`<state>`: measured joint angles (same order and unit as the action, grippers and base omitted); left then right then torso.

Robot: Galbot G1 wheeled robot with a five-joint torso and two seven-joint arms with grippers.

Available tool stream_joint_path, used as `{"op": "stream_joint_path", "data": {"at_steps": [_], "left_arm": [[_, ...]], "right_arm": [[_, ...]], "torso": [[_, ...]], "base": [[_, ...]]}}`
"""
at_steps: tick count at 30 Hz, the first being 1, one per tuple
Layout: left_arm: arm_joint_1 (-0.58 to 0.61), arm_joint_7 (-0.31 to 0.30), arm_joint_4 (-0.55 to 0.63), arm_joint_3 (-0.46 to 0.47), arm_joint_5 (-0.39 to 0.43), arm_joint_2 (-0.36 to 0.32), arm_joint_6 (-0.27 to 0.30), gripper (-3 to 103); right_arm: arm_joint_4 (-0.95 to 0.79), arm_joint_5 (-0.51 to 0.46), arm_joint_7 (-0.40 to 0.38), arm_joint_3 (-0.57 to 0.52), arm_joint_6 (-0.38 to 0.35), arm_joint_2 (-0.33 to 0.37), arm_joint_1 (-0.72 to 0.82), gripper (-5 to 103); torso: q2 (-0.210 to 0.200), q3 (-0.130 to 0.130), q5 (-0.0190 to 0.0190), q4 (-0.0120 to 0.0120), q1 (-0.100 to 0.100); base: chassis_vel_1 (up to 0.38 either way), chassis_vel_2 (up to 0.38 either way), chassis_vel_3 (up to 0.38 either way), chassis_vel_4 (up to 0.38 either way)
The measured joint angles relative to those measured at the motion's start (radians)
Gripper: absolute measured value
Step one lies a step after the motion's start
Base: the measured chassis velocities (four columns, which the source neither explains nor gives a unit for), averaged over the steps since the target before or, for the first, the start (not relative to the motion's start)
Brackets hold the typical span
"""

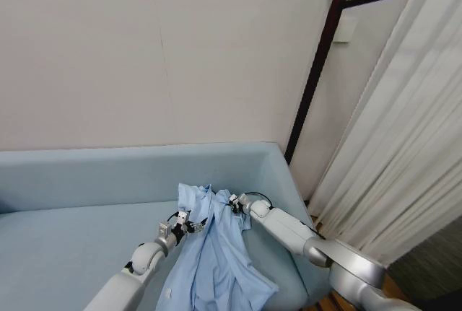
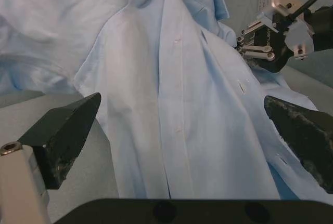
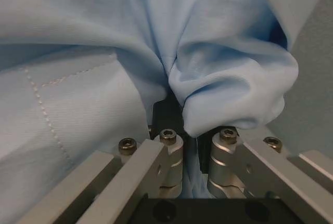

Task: Pick up the clothes from the sofa and hang them on the clothes hanger.

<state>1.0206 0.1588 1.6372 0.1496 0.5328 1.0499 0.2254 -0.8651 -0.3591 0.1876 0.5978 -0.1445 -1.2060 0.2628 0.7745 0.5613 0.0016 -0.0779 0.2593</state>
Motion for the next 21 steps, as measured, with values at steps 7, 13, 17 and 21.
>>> {"op": "stream_joint_path", "data": {"at_steps": [7, 13, 17, 21], "left_arm": [[-0.001, 0.000, 0.004, -0.004, -0.001, 0.009, 0.001, 100], [0.003, -0.001, 0.019, -0.005, -0.002, 0.007, 0.002, 100], [0.008, -0.001, 0.041, -0.002, -0.002, 0.001, 0.004, 100], [0.016, -0.003, 0.070, 0.002, 0.001, -0.013, 0.005, 100]], "right_arm": [[-0.147, 0.086, -0.088, 0.000, 0.019, 0.062, 0.051, 5], [-0.317, 0.201, -0.190, -0.009, 0.014, 0.113, 0.105, 5], [-0.429, 0.275, -0.272, -0.031, -0.027, 0.149, 0.138, 5], [-0.520, 0.326, -0.332, -0.055, -0.066, 0.188, 0.161, 5]], "torso": [[0.000, 0.000, -0.0001, -0.0001, 0.000], [0.000, 0.000, -0.0002, 0.0000, 0.000], [0.000, 0.000, -0.0002, 0.0001, 0.000], [0.000, 0.000, -0.0002, 0.0000, 0.000]], "base": [[0.000, 0.000, 0.000, 0.000], [0.000, 0.000, 0.000, 0.000], [0.000, 0.000, 0.000, 0.000], [0.000, 0.000, 0.000, 0.000]]}}
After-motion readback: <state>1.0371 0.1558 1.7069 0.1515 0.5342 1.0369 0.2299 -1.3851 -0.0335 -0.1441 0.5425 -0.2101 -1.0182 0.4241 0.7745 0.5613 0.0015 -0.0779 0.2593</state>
